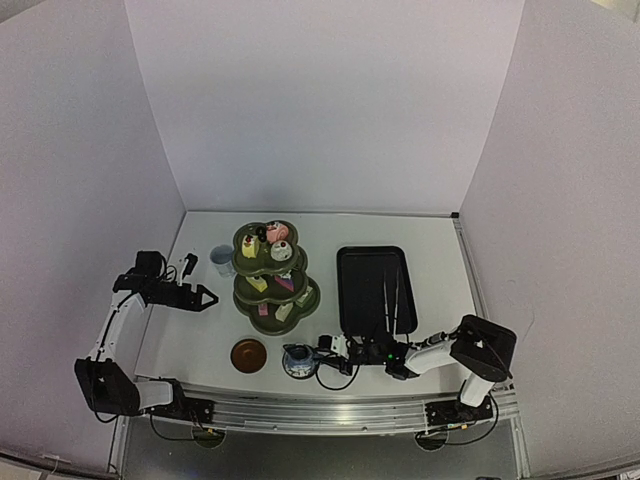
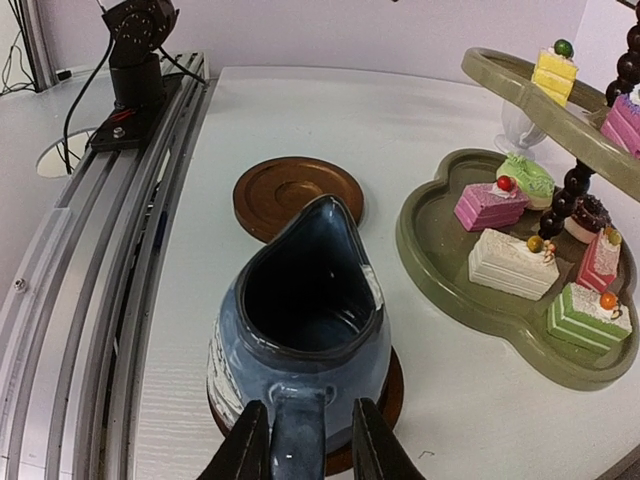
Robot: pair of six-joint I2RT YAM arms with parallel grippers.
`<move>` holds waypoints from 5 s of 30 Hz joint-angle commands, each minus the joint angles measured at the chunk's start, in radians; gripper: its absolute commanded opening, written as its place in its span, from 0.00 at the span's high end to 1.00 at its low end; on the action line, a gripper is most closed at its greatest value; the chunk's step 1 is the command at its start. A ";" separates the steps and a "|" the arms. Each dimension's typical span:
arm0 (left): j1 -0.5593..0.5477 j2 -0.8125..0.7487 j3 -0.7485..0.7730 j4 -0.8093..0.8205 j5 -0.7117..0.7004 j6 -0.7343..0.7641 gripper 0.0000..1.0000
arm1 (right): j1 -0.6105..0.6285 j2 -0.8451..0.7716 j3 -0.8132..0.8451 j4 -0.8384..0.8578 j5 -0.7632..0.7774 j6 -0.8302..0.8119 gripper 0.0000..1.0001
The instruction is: Serve the afternoon tea
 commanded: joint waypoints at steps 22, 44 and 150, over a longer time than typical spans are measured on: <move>0.009 0.006 0.058 0.033 0.026 0.026 0.01 | -0.003 -0.004 0.061 -0.115 0.128 -0.068 0.87; 0.011 0.008 0.075 0.031 0.029 0.039 0.01 | -0.002 -0.061 0.059 -0.250 0.081 -0.157 0.72; -0.621 -0.021 -0.162 0.146 -0.551 -0.600 1.00 | 0.041 -0.507 0.132 -0.623 0.439 0.226 0.03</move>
